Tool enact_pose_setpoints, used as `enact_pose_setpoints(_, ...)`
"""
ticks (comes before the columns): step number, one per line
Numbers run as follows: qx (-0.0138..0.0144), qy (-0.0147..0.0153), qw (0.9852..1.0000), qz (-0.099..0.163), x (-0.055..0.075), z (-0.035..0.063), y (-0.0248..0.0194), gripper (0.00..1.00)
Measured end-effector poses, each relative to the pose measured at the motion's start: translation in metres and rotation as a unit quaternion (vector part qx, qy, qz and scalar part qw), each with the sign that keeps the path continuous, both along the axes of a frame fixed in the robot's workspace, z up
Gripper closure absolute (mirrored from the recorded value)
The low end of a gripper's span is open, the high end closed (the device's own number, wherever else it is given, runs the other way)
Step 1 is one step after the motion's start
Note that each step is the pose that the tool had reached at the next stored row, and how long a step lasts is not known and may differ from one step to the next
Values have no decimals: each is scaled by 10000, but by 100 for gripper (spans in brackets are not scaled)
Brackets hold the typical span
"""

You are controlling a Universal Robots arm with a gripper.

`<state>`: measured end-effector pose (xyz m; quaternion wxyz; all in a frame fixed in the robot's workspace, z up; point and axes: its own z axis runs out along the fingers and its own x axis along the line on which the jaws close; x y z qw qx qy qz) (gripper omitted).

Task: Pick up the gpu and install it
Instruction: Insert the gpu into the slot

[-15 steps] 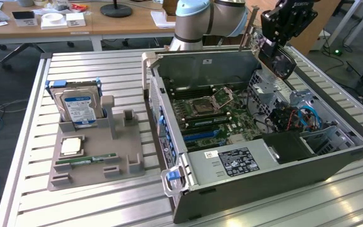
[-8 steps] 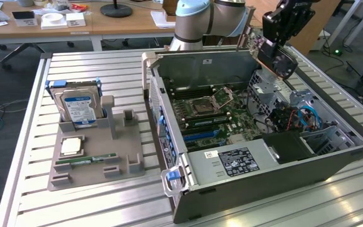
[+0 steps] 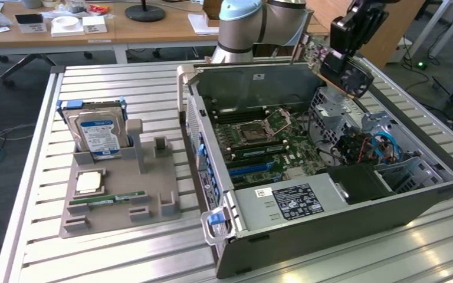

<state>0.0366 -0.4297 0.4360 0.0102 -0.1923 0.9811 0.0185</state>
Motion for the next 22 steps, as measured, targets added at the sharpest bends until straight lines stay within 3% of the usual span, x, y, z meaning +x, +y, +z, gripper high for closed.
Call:
enact_pose_setpoints(5,-6,0,9991,425,0,-2,0,73)
enact_pose_setpoints(11,-12,0,9958,914,0,-4,0,73)
enact_pose_setpoints(16,-18,0,9913,1319,0,-6,0,73)
enact_pose_setpoints(22,-23,0,9843,1766,0,-9,0,73)
